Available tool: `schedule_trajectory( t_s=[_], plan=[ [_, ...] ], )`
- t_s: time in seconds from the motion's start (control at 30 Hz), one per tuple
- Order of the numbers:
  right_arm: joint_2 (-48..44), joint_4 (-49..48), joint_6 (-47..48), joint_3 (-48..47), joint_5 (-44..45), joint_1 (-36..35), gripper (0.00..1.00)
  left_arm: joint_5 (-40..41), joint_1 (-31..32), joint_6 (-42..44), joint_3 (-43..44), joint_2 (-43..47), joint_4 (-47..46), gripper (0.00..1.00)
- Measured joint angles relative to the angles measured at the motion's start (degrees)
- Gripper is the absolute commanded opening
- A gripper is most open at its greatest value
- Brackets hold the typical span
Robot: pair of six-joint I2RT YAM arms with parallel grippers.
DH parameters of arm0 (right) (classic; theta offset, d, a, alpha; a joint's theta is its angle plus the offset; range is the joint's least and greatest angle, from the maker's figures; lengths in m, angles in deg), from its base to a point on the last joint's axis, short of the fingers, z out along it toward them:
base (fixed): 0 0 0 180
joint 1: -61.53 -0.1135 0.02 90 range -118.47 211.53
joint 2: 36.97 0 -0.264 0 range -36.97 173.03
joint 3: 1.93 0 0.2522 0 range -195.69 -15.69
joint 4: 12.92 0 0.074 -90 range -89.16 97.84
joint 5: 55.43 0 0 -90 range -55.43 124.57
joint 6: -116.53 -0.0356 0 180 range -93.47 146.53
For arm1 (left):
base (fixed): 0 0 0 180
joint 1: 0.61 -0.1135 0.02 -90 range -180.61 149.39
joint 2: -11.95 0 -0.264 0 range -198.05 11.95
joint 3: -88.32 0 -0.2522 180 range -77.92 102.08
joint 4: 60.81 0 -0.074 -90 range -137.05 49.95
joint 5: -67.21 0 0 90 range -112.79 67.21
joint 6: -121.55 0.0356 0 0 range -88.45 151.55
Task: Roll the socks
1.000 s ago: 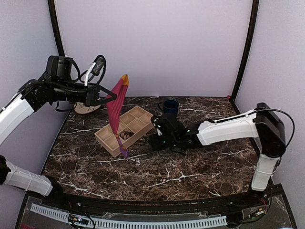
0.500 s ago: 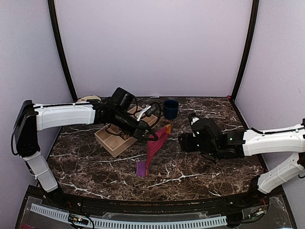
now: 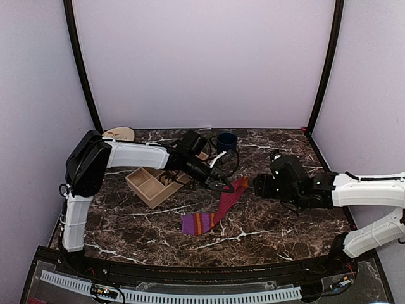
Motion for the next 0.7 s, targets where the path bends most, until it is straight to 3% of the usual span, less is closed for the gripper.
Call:
schedule_trajectory(
  t_s=[0.1,0.27,0.3,0.33,0.57,0.7],
  plan=[
    [0.02,0.00,0.02,0.20,-0.68,1.49,0.73,-1.11,0.02,-1.03,1.84,-2.95,-0.72,0.03],
    [0.83,-0.07,0.07,0.20,-1.53,1.92,0.73,-0.94,0.52,-2.60,5.07,-8.24,-1.73,0.46],
    [1.11,-0.04,0.07,0.20,-1.73,1.95,0.73,-0.68,0.74,-2.45,5.53,-8.98,-1.70,0.79],
    [1.40,-0.04,0.07,0.20,-1.97,1.97,0.72,-0.13,1.11,-2.95,5.77,-9.68,-1.81,0.92],
    [3.23,0.02,0.39,-0.04,-2.95,1.99,0.73,4.94,2.97,-4.46,5.57,-10.05,-1.92,0.97],
    [3.85,-0.28,0.66,-0.66,-3.52,2.01,0.72,12.46,3.15,-3.98,-0.20,-4.98,-2.12,0.96]
  ],
)
